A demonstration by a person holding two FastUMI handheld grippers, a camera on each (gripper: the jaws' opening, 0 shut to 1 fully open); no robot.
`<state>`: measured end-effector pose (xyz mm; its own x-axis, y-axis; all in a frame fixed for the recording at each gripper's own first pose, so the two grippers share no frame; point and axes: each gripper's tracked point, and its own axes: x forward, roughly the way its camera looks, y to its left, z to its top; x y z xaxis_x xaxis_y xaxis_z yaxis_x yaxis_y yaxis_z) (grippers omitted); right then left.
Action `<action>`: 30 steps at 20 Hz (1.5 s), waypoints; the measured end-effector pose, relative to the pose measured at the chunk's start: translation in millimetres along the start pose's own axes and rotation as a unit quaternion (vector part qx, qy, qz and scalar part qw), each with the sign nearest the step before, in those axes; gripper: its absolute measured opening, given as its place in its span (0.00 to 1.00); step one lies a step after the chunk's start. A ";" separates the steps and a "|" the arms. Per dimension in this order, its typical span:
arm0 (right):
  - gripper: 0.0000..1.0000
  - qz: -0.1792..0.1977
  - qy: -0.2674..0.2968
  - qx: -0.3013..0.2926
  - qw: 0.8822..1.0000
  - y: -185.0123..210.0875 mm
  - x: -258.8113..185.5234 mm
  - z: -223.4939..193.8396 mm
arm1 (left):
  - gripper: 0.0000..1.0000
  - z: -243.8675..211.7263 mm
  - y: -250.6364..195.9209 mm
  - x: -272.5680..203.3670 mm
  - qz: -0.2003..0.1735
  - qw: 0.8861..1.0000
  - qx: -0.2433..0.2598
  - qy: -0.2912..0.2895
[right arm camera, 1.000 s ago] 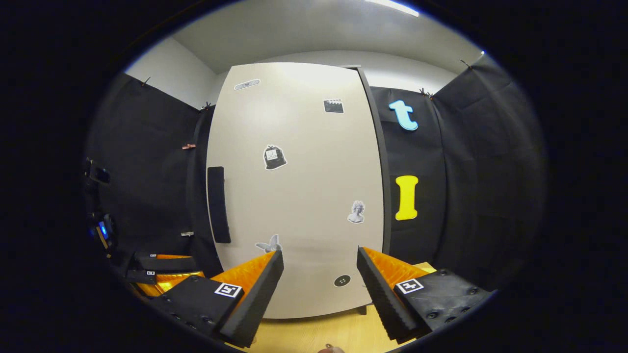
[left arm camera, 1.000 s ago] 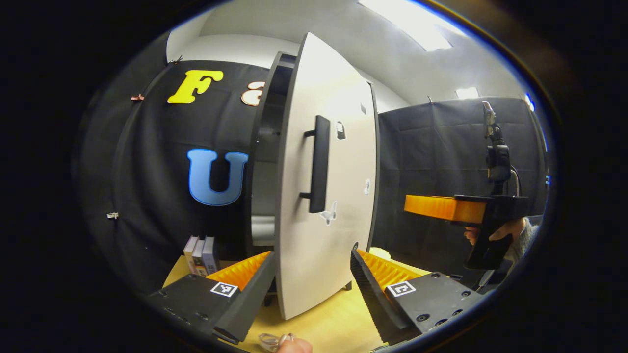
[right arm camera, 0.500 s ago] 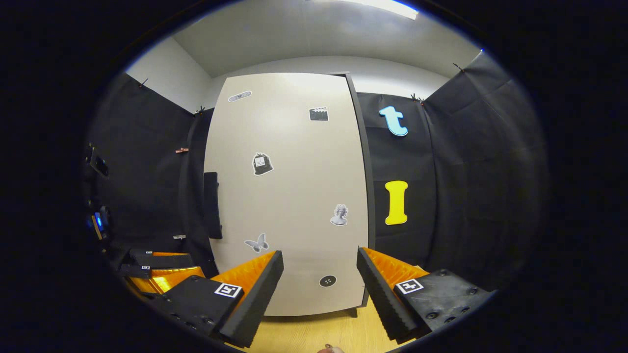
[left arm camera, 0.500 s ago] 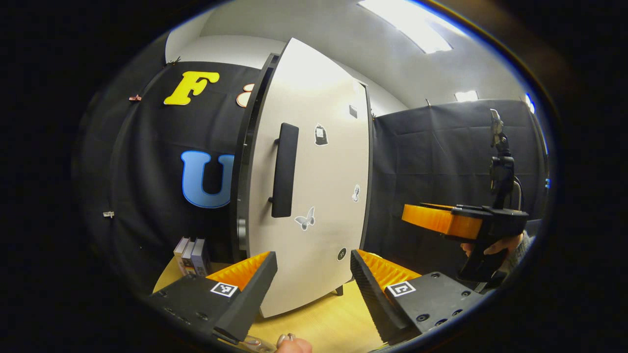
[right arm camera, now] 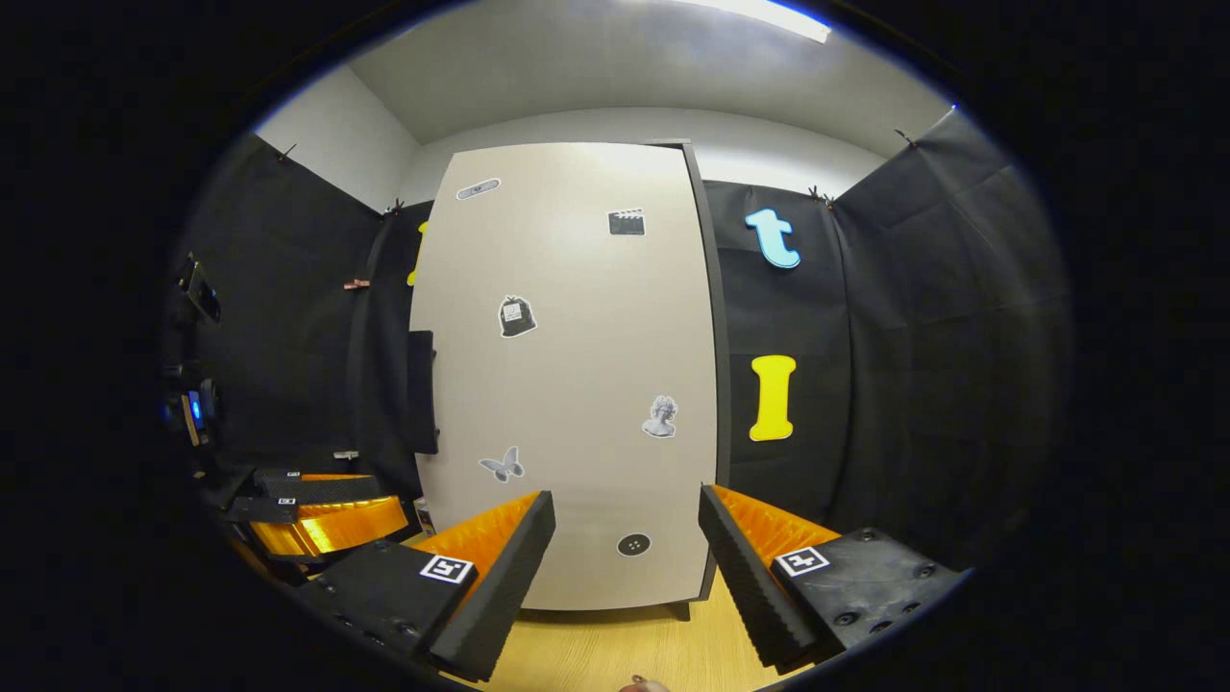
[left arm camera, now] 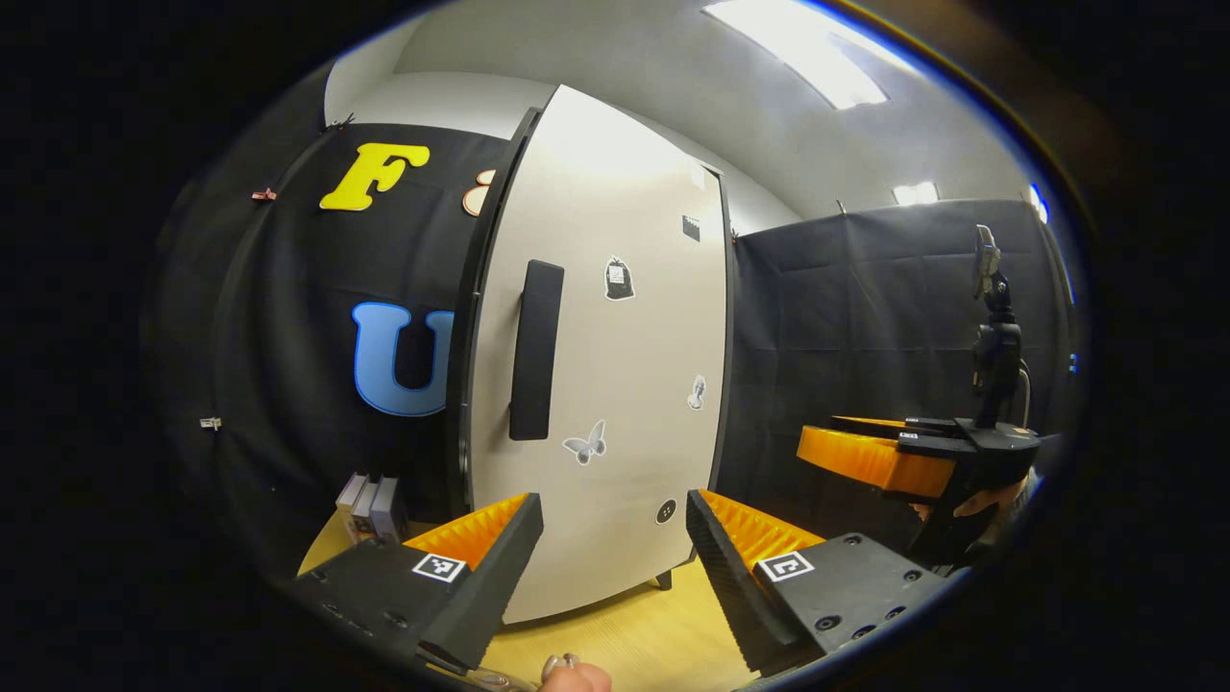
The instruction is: Open the cabinet door with the right hand, grasp the bottle in the cabinet with the left hand and place it on the coaster, then close the cabinet door with the right hand.
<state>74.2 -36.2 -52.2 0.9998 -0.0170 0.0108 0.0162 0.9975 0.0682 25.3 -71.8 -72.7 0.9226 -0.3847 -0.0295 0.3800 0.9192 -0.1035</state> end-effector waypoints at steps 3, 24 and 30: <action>0.98 0.005 0.004 0.004 1.000 4.6 1.7 -1.2 | 0.95 2.2 6.5 0.7 0.008 1.000 -0.004 -0.002; 0.98 0.013 0.029 0.000 0.999 8.9 3.4 -11.9 | 0.94 -12.6 9.8 4.4 0.006 1.000 -0.007 0.015; 0.98 0.014 0.032 -0.003 0.999 8.4 1.7 -13.5 | 0.94 -11.6 11.6 5.0 0.012 1.000 -0.004 0.014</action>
<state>76.3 -27.0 -65.0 0.9985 0.0157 -0.0519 -0.0124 0.9979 0.0637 33.5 -64.1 -85.6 0.9294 -0.3644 -0.0591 0.3567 0.9277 -0.1104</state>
